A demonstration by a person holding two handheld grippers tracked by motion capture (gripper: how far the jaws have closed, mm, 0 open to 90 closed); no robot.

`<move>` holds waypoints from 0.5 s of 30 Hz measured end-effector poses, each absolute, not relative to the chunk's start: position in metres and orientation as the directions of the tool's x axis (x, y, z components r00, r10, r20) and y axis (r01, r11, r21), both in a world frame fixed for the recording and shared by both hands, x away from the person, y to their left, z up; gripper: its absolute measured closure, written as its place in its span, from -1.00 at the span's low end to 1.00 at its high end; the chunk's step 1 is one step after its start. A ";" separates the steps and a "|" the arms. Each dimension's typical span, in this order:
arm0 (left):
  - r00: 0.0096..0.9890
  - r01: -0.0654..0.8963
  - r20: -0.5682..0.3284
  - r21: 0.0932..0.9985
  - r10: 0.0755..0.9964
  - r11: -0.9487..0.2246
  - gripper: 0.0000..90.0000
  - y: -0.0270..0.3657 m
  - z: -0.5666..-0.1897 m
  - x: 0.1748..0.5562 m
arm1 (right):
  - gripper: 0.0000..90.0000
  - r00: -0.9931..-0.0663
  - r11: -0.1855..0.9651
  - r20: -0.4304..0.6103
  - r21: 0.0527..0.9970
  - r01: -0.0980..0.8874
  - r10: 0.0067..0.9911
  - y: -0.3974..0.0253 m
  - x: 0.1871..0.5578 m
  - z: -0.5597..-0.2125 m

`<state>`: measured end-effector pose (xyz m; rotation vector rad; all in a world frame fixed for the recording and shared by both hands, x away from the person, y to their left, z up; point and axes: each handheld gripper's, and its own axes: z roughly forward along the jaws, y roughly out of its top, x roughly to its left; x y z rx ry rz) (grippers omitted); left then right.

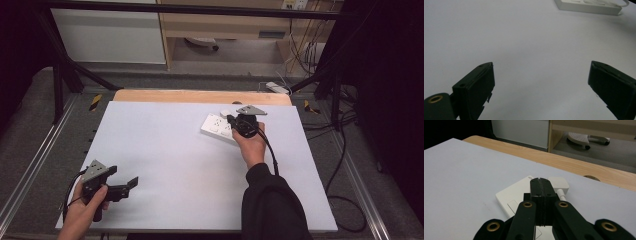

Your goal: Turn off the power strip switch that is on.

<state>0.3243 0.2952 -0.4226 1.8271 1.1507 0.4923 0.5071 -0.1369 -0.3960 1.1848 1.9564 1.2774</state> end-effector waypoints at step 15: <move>0.488 0.497 -0.105 0.850 0.867 -0.176 -0.84 0.295 -0.423 0.325 | 1.00 -0.478 0.184 0.043 0.889 0.418 0.877 -0.134 0.513 -0.405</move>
